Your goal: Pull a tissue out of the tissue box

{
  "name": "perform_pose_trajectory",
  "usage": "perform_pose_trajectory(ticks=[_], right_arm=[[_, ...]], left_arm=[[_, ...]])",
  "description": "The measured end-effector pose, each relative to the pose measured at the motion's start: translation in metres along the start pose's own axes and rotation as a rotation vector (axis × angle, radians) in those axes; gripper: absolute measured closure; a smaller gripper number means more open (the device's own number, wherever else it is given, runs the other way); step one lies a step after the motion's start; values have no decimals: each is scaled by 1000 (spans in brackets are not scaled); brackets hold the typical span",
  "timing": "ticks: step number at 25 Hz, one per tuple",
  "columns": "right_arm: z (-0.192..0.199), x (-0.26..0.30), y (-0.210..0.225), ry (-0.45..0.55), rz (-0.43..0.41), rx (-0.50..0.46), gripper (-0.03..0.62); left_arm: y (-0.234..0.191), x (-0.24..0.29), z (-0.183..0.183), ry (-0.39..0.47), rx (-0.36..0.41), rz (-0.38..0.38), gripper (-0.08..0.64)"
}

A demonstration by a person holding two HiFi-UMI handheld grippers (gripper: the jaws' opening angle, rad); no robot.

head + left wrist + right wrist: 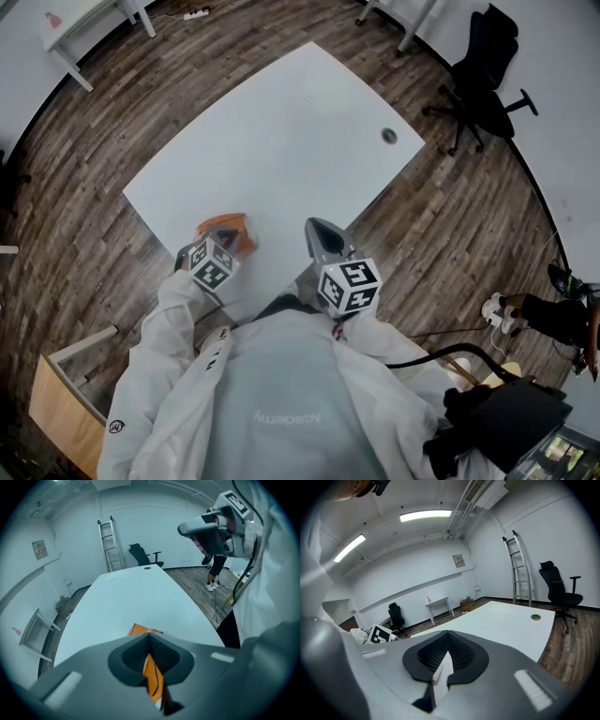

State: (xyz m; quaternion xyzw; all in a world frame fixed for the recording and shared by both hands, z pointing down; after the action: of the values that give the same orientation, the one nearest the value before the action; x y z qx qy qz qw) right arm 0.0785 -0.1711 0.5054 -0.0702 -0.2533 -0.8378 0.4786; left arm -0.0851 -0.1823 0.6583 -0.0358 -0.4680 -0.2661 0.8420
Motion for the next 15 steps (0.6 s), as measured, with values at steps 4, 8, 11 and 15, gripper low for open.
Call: perform_pose_trajectory(ticks=[4, 8, 11, 15], right_arm=[[0, 2, -2, 0, -7, 0, 591], [0, 4, -4, 0, -14, 0, 591], [1, 5, -5, 0, -22, -1, 591], [5, 8, -6, -5, -36, 5, 591]], left_arm=[[-1, -3, 1, 0, -8, -4, 560], [-1, -6, 4, -1, -22, -10, 560], [-2, -8, 5, -1, -28, -16, 560], [-1, -10, 5, -2, -37, -25, 560]])
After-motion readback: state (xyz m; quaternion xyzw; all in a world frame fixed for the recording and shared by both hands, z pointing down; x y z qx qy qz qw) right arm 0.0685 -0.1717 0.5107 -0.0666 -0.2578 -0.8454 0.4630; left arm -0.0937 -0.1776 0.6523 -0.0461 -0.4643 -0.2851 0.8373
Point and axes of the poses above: the fingertips, and each gripper's own axes: x forward along the fingers, y to its right, z out of its underside, the point moved 1 cm from there along -x, backward along the fingers, and after that the axes turned 6 degrees about -z, right-handed, at the moved point
